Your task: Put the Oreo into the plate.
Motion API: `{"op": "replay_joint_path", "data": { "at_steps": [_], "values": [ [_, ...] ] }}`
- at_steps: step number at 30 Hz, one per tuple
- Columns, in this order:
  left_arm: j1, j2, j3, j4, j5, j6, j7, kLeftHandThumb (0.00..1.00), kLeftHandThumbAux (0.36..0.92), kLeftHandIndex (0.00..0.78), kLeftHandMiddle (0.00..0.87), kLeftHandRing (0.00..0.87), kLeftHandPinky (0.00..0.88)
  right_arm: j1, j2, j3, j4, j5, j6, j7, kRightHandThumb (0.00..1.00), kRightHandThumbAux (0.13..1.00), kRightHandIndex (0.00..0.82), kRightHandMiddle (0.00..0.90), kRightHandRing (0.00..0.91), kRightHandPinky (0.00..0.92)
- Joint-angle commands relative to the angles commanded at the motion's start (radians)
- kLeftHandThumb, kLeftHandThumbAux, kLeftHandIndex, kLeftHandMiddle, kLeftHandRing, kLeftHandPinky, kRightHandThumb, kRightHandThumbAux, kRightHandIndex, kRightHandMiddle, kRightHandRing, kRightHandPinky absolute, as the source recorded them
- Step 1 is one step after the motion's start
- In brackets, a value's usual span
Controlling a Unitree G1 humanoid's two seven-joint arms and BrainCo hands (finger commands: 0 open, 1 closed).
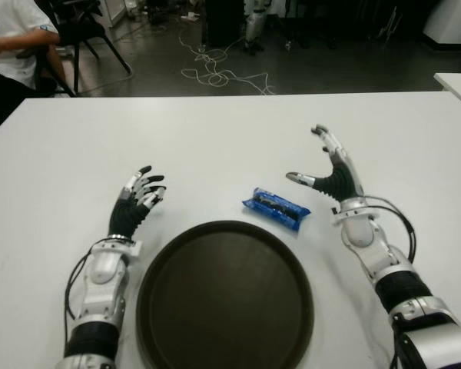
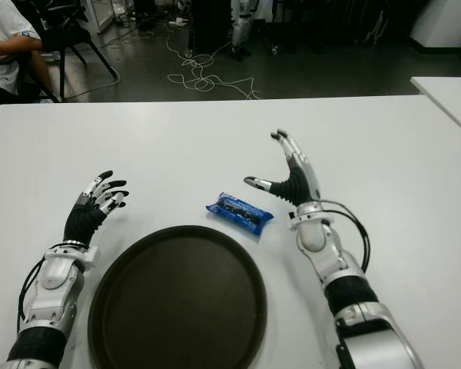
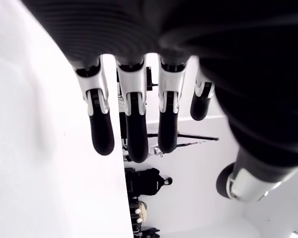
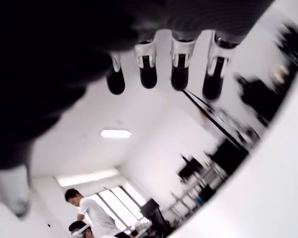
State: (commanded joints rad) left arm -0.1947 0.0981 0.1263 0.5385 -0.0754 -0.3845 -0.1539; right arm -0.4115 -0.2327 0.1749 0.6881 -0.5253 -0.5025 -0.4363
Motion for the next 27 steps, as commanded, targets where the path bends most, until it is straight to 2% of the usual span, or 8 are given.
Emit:
{"op": "replay_joint_path", "data": {
  "at_steps": [3, 5, 9, 11, 13, 18, 27],
  "values": [
    [-0.003, -0.001, 0.0, 0.004, 0.0, -0.003, 0.001, 0.372, 0.64, 0.127, 0.256, 0.278, 0.314, 0.009, -0.006, 0.009, -0.03, -0.018, 0.013, -0.004, 0.0, 0.636, 0.122, 0.17, 0.243, 0.306],
    [-0.006, 0.0, 0.0, 0.009, -0.001, -0.006, -0.001, 0.372, 0.637, 0.126, 0.259, 0.281, 0.316, 0.03, -0.005, 0.019, -0.091, -0.039, 0.055, 0.009, 0.0, 0.65, 0.117, 0.171, 0.248, 0.315],
    [-0.009, 0.001, 0.001, 0.019, -0.003, -0.01, -0.005, 0.369, 0.634, 0.123, 0.26, 0.284, 0.318, 0.088, -0.012, 0.036, -0.242, -0.076, 0.15, 0.055, 0.0, 0.673, 0.101, 0.171, 0.252, 0.323],
    [-0.012, 0.003, 0.0, 0.025, -0.002, -0.013, -0.007, 0.369, 0.636, 0.123, 0.259, 0.283, 0.314, 0.129, -0.012, 0.044, -0.367, -0.105, 0.228, 0.106, 0.0, 0.672, 0.095, 0.168, 0.249, 0.316],
    [-0.014, 0.005, -0.001, 0.031, -0.001, -0.015, -0.008, 0.375, 0.642, 0.122, 0.254, 0.278, 0.309, 0.145, -0.014, 0.048, -0.424, -0.12, 0.272, 0.135, 0.0, 0.679, 0.091, 0.166, 0.245, 0.317],
    [-0.016, 0.008, -0.003, 0.04, -0.002, -0.022, -0.017, 0.374, 0.65, 0.121, 0.248, 0.27, 0.301, 0.159, -0.035, 0.058, -0.522, -0.157, 0.371, 0.227, 0.0, 0.684, 0.094, 0.17, 0.241, 0.301],
    [-0.022, 0.004, 0.0, 0.052, -0.006, -0.03, -0.016, 0.368, 0.654, 0.122, 0.253, 0.276, 0.312, 0.159, -0.054, 0.084, -0.579, -0.205, 0.456, 0.302, 0.0, 0.696, 0.108, 0.19, 0.249, 0.283]
  ]
}}
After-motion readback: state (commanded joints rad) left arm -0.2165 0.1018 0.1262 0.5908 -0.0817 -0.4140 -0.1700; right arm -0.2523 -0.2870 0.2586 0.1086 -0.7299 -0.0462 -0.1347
